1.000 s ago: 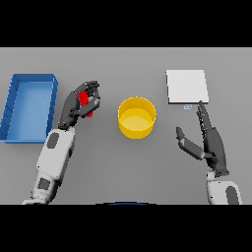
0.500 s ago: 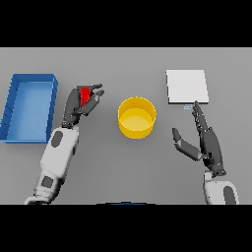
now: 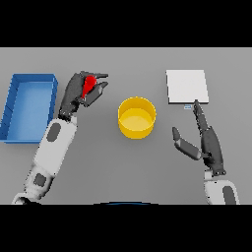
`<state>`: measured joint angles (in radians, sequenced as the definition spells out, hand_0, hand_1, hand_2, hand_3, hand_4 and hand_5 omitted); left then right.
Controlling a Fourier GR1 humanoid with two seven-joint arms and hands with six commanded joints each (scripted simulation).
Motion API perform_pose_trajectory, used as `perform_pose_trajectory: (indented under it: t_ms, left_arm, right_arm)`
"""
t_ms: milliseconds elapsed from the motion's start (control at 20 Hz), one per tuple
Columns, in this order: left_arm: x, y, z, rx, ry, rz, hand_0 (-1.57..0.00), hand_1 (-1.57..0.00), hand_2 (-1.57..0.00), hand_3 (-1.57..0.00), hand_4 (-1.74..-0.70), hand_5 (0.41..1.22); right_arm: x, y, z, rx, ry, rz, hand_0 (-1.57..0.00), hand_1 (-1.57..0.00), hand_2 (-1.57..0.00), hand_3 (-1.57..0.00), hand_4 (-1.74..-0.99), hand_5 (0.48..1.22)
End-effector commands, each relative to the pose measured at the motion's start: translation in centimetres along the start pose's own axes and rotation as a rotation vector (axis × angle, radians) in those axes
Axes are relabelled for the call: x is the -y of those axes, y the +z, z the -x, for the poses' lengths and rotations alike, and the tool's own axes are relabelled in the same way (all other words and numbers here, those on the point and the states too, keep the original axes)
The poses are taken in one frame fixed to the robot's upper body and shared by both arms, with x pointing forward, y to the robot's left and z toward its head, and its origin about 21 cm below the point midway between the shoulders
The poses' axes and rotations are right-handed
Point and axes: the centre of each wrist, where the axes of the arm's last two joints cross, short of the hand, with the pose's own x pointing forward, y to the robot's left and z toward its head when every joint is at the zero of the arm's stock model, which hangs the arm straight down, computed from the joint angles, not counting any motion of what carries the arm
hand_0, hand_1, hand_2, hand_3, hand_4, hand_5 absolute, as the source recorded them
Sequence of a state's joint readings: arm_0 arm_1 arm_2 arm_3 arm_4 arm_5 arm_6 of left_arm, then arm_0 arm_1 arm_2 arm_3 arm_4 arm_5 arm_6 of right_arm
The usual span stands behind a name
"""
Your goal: Pick up the red beaker and tilt it to pour out 1 green nut into yellow bowl. Pick up the yellow bowl and place it on the metallic measuring scale.
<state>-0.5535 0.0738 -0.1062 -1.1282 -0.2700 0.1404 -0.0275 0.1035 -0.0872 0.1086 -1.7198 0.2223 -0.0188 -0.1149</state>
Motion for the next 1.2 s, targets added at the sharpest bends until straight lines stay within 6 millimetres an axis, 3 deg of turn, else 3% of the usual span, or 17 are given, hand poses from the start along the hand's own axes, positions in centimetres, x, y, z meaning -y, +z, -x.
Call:
perform_pose_trajectory:
  t_ms: [0,300,450,650,850,1000,1150]
  left_arm:
    - [0.3,-0.4,-0.6,-0.001,-0.089,0.049,-1.56,-1.56,-1.56,-1.56,-1.73,1.119]
    - [0.3,-0.2,-1.4,0.023,-0.235,0.156,-1.56,-1.56,-1.56,-1.56,-1.73,1.113]
    - [0.2,-1.1,-2.8,0.060,-0.460,0.211,-1.57,-1.57,-1.57,-1.57,-1.74,1.112]
    - [1.9,-2.2,-4.3,0.144,-0.793,0.328,-1.57,-1.57,-1.57,-1.57,-1.74,1.152]
    - [2.4,-3.8,-5.9,0.208,-1.045,0.427,-1.57,-1.57,-1.57,-1.57,-1.74,1.193]
    - [3.5,-4.7,-6.6,0.250,-1.226,0.524,-1.57,-1.57,-1.57,-1.57,-1.61,1.206]
    - [4.7,-5.4,-8.2,0.271,-1.374,0.632,-1.57,-1.57,-1.57,-1.57,-1.67,1.214]
  right_arm:
    - [-0.1,0.3,0.1,-0.006,0.007,0.003,0.00,0.00,0.00,0.00,-1.245,0.688]
    - [-0.1,0.5,-0.2,-0.022,0.006,0.004,0.00,0.00,0.00,0.00,-1.243,0.710]
    - [0.0,0.4,-0.2,-0.009,0.008,-0.006,0.00,0.00,0.00,0.00,-1.254,0.717]
    - [-0.2,0.3,-0.2,-0.015,-0.008,-0.003,0.00,0.00,0.00,0.00,-1.267,0.721]
    - [-0.3,0.4,-0.3,-0.006,-0.019,-0.004,0.00,0.00,0.00,0.00,-1.264,0.717]
    - [-0.4,0.2,-0.1,-0.013,-0.025,0.000,0.00,0.00,0.00,0.00,-1.258,0.697]
    - [-0.5,0.2,-0.1,-0.012,-0.017,0.012,0.00,0.00,0.00,0.00,-1.237,0.671]
